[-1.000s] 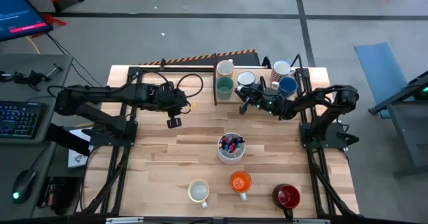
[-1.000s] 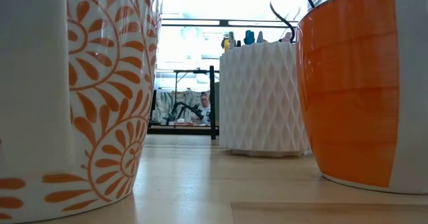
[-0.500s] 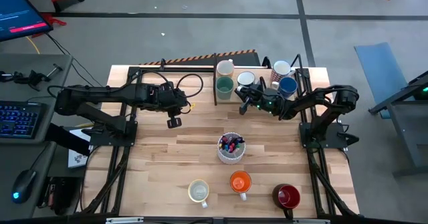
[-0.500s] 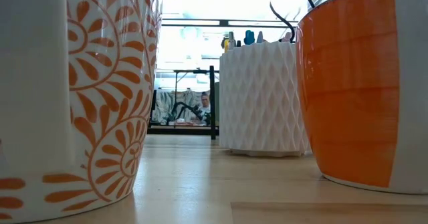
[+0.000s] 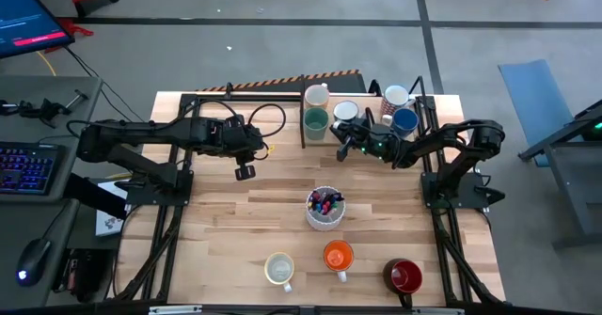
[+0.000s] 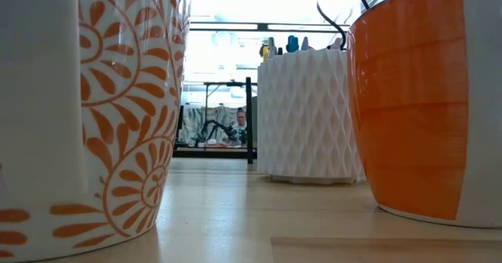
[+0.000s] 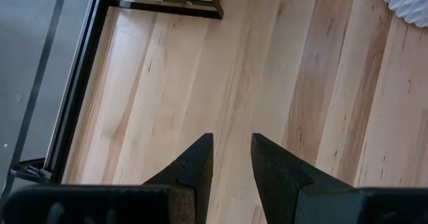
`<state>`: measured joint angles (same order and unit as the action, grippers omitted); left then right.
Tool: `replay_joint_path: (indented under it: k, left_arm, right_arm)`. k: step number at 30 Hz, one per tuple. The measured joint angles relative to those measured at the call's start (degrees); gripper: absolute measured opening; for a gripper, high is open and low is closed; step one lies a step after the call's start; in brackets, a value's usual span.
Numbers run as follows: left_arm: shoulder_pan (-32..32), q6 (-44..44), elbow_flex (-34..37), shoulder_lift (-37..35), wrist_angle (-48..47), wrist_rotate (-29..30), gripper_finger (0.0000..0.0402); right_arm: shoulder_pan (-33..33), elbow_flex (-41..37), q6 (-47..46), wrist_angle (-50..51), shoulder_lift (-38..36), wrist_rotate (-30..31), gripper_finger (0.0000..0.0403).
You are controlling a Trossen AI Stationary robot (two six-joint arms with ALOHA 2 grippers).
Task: Place coffee mugs
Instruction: Put the blue patterned mug on the shelf
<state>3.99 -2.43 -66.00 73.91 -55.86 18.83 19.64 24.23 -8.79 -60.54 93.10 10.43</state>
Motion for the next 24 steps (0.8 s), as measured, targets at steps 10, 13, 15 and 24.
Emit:
replay_joint_path:
  k: [10, 13, 15, 24]
  left_arm:
    - [0.0, -0.5, 0.0, 0.0, 0.0, 0.0, 0.0090]
    - [0.0, -0.5, 0.0, 0.0, 0.0, 0.0, 0.0090]
    - [0.0, -0.6, 0.0, 0.0, 0.0, 0.0, 0.0090]
    - [0.0, -1.9, 0.0, 0.0, 0.0, 0.0, 0.0090]
  right_arm:
    - [0.0, 0.0, 0.3, -0.3, -0.1, 0.0, 0.0092]
    - [0.0, 0.0, 0.2, -0.3, -0.1, 0.0, 0.0101]
    - [-0.2, 0.0, 0.0, -0.2, -0.1, -0.1, 0.0102]
    - [-0.2, 0.0, -1.6, 2.3, -0.1, 0.4, 0.0103]
